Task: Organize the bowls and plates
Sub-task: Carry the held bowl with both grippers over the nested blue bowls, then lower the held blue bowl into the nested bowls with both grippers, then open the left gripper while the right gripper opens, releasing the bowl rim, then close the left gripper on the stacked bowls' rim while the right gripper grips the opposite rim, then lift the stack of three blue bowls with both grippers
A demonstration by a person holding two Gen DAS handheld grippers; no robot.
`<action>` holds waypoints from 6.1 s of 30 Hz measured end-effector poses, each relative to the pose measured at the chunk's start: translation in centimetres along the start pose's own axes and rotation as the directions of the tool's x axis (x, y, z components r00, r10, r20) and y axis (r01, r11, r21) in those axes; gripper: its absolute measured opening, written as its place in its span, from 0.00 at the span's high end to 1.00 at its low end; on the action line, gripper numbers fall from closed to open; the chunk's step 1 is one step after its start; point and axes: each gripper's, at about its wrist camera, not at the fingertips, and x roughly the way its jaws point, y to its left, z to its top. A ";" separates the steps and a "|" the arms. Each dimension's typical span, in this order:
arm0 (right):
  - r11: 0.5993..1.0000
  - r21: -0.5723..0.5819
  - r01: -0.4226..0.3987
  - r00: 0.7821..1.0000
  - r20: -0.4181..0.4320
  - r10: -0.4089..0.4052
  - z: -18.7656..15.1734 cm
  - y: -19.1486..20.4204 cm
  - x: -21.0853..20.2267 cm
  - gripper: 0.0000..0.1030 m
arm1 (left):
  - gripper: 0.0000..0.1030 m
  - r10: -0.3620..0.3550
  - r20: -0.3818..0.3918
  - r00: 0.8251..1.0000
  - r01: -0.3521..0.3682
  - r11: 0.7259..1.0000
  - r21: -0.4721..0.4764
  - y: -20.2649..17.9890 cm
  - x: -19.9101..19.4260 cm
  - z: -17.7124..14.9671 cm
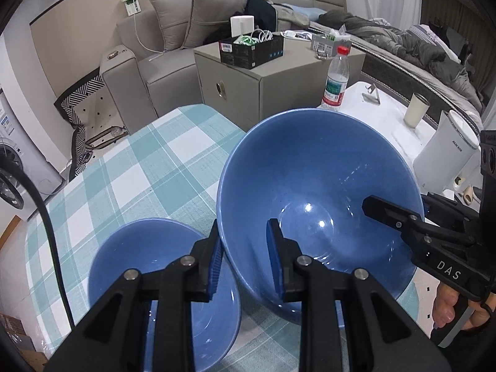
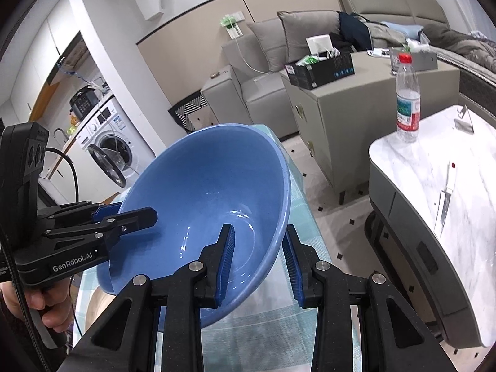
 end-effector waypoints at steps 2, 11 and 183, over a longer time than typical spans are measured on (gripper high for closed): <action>1.000 -0.012 -0.006 1.000 0.011 0.007 0.0 0.7 -0.6 0.68 | 0.75 -0.003 0.013 1.000 0.003 1.000 -0.008 0.4 -0.7 -0.1; 0.997 -0.065 -0.040 0.998 0.036 0.042 -0.1 3.4 -2.2 0.67 | 0.75 -0.007 0.056 0.998 0.009 0.999 -0.040 2.0 -3.1 -1.1; 0.941 -0.233 -0.244 0.961 -0.187 0.203 -4.7 13.4 9.9 0.43 | 0.51 0.069 -0.024 0.997 -0.073 0.941 -0.332 12.2 1.6 -12.3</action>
